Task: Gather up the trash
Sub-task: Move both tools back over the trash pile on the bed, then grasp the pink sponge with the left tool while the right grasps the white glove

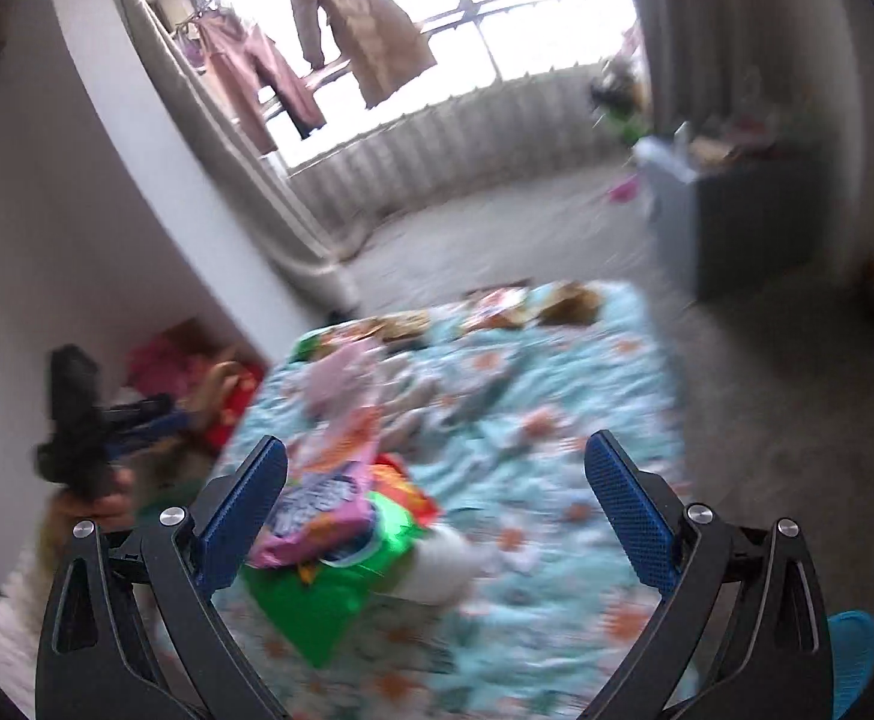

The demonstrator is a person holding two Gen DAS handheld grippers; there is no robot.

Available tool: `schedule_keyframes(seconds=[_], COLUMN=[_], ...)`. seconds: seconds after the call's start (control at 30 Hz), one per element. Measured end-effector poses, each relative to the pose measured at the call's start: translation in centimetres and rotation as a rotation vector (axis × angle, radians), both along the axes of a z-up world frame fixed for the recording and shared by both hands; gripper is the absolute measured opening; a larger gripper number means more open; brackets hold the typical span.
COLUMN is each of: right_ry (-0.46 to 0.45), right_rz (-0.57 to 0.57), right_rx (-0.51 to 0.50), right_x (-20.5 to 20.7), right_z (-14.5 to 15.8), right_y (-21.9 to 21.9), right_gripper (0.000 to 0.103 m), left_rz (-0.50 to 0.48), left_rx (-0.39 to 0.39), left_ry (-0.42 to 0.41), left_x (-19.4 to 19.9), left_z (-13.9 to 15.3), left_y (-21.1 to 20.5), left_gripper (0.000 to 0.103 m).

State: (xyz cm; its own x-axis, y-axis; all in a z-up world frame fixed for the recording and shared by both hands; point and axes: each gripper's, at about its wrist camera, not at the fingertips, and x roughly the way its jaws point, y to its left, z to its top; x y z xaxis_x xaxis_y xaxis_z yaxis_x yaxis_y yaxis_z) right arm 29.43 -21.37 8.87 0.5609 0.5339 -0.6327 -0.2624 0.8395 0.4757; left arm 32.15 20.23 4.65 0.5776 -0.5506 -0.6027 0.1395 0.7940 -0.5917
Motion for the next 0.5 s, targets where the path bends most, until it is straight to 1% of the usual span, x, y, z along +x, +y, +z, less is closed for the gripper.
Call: schedule_keyframes(seconds=[0.03, 0.1, 0.17, 0.2, 0.23, 0.27, 0.3, 0.37, 0.43, 0.5], right_ry=[0.049, 0.134, 0.264, 0.304, 0.391, 0.434, 0.472, 0.558, 0.608, 0.639], right_rz=[0.026, 0.067, 0.091, 0.091, 0.087, 0.085, 0.076, 0.055, 0.049, 0.037], right_rx=[0.053, 0.122, 0.179, 0.195, 0.228, 0.244, 0.254, 0.257, 0.260, 0.258], right_x=[1.6, 4.2, 7.7, 8.7, 10.5, 11.5, 12.6, 14.6, 15.8, 16.7], right_z=[-0.8, -2.3, -4.7, -5.7, -7.7, -8.7, -10.0, -12.8, -14.8, -16.4], right_y=[0.6, 2.0, 3.5, 3.9, 4.6, 4.9, 5.3, 6.4, 7.2, 8.0], right_gripper=[0.096, 0.096, 0.091, 0.085, 0.082, 0.080, 0.074, 0.071, 0.068, 0.065], left_rz=[0.014, 0.031, 0.050, 0.058, 0.062, 0.063, 0.068, 0.078, 0.064, 0.060], left_rx=[-0.030, -0.087, -0.134, -0.143, -0.150, -0.156, -0.162, -0.178, -0.218, -0.259], left_ry=[0.026, 0.068, 0.117, 0.135, 0.153, 0.169, 0.187, 0.229, 0.270, 0.309], left_x=[1.4, 3.4, 5.4, 6.0, 6.8, 7.6, 8.3, 9.6, 10.9, 11.8], left_z=[-0.9, -2.4, -4.3, -5.0, -5.7, -6.5, -7.3, -8.7, -10.2, -11.5], left_y=[0.7, 1.6, 2.3, 2.4, 2.6, 2.7, 2.9, 3.0, 3.2, 3.2], left_gripper=[0.094, 0.094, 0.094, 0.094, 0.094, 0.091, 0.084, 0.076, 0.075, 0.071])
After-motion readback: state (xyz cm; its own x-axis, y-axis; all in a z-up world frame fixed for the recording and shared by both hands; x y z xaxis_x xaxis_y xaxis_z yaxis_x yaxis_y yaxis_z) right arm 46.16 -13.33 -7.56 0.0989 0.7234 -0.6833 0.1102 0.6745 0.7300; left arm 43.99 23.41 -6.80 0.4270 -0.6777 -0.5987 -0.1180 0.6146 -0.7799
